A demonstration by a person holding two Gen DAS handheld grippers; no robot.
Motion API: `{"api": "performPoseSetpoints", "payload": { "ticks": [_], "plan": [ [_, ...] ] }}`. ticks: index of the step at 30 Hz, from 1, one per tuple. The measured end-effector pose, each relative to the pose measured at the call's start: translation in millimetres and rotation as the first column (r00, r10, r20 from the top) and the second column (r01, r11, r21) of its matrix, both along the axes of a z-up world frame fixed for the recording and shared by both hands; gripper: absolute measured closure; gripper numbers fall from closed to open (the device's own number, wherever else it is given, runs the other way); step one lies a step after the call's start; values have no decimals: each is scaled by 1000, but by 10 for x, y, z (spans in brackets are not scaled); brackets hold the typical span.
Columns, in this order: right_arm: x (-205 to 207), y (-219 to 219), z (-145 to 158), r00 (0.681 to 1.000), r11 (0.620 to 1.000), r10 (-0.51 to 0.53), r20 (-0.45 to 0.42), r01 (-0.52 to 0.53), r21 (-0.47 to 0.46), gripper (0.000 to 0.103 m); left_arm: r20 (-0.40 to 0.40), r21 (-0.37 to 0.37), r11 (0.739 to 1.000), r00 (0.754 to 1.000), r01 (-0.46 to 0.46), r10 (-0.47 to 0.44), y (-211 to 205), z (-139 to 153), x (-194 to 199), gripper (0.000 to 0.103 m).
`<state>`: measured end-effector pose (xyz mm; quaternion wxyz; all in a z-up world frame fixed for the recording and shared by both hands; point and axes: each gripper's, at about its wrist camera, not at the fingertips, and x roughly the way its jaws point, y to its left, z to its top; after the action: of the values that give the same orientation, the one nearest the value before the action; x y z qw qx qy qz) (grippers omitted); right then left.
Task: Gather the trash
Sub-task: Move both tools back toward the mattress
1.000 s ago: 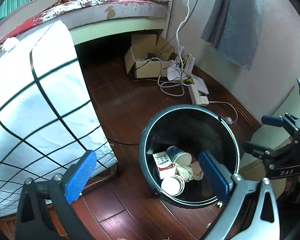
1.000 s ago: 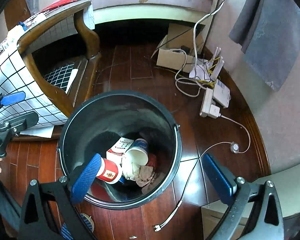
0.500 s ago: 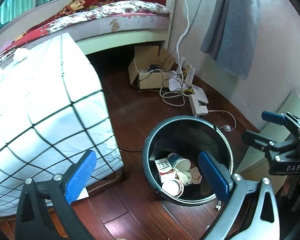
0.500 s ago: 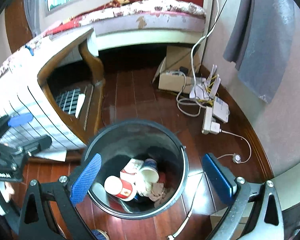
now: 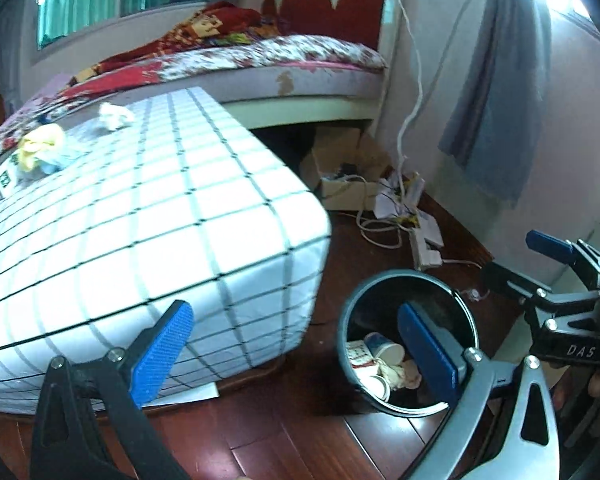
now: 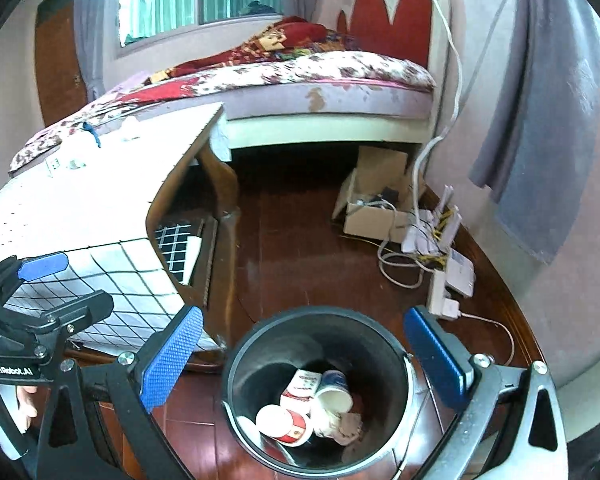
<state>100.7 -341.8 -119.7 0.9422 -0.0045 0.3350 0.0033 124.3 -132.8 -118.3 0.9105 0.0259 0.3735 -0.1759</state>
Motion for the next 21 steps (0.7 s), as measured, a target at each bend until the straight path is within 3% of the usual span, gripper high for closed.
{"api": "performPoseSetpoints", "payload": {
  "ticks": [11, 17, 21],
  "plan": [
    [354, 706, 326, 995, 989, 91, 49, -96, 111, 1, 42, -38, 983, 983, -180, 181, 945, 261, 140, 0],
    [573, 1244, 440, 983, 981, 164, 84, -172, 90, 1, 62, 3, 958, 957, -286, 285, 1589, 386, 306, 0],
    [821, 1613, 496, 973, 973, 223, 60, -226, 49, 1, 70, 14, 934, 932, -357, 356, 2005, 470, 379, 0]
  ]
}}
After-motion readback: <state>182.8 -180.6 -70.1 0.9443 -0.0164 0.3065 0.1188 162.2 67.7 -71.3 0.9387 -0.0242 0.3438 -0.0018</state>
